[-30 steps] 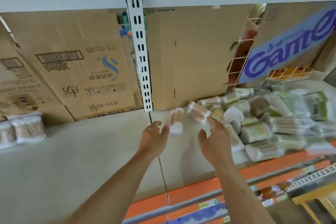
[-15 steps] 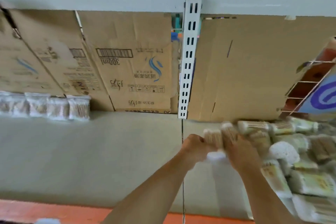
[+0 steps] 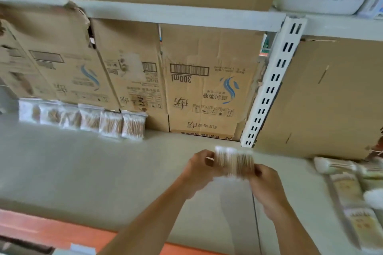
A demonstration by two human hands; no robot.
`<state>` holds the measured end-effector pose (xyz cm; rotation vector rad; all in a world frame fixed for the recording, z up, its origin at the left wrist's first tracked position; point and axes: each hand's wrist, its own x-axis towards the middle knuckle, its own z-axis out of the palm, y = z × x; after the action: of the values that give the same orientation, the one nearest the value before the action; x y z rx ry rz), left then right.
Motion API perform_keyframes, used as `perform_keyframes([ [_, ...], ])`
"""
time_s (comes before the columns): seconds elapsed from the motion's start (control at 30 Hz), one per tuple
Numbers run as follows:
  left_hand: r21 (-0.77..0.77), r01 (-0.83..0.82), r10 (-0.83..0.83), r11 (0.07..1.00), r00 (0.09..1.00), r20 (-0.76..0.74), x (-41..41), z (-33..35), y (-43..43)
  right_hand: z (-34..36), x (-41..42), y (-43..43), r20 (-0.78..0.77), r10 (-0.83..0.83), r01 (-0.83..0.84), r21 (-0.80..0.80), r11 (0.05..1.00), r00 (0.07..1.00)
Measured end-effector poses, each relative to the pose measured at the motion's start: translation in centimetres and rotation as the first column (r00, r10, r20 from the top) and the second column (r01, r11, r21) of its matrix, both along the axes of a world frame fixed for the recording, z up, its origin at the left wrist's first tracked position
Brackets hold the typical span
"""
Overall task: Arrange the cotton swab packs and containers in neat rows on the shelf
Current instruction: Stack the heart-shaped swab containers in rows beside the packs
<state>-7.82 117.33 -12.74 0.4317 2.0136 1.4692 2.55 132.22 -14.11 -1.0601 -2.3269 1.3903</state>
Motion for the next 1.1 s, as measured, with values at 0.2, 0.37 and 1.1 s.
perform_keyframes([
  [0.2,-0.047,-0.198,0.185,0.979,0.964,-0.190,-5.7,-1.7,-7.8,-0.6,-5.4,-6.1,-0.005,0.008,-0.008,-0.011,1.000,1.000],
  [0.37,-0.027,-0.192,0.171,0.981,0.925,-0.339,-8.3,-3.2,-10.8,-1.0,-7.9,-9.9,0.004,-0.045,0.044,0.114,0.992,0.999],
  [1.1,-0.143,-0.189,0.107,0.972,0.890,-0.444,-11.7,-4.8,-8.7,-1.4,-9.8,-8.0,0.054,0.051,-0.064,0.295,0.953,0.997],
])
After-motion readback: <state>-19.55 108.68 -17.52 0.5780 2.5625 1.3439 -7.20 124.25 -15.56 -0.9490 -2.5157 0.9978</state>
